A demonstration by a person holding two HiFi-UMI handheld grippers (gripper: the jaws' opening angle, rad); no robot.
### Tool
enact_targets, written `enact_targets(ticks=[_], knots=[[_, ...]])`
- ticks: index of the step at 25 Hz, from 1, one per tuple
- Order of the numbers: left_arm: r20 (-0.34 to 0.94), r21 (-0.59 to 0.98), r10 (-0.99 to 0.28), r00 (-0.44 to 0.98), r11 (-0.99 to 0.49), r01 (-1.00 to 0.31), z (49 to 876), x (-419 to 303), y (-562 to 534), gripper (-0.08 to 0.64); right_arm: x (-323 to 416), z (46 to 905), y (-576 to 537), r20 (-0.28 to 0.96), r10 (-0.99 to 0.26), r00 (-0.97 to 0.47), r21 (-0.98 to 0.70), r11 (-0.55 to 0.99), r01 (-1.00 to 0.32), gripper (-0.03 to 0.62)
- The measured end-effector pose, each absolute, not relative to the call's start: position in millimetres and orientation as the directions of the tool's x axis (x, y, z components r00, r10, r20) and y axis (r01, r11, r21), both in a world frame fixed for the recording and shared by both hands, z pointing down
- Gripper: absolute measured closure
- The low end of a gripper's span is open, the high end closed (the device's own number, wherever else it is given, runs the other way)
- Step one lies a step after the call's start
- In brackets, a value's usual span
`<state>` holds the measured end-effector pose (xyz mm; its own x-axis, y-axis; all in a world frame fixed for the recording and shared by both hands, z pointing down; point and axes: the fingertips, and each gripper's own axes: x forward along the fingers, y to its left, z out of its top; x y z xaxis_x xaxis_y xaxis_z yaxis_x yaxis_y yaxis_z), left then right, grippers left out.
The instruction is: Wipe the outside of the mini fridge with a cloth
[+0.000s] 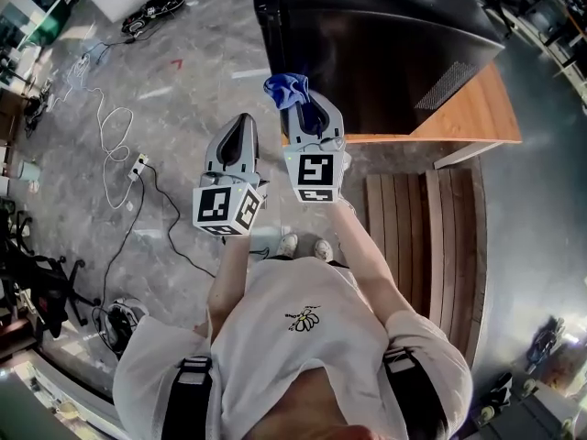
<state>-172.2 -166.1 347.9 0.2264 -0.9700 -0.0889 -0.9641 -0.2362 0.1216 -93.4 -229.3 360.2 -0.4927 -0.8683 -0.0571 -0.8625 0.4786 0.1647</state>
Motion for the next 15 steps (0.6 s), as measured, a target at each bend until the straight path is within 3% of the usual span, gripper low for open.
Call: enact_targets(ticks=[15], knots=[[-0.089,0.131,-0.96,0.266,-0.276,-0.952,350.2,-141.2,-169.9,0.555,21.6,364.0,-246.3,-0.054,-0.947,-0.316,0.189,0.301,-0.935,0.531]])
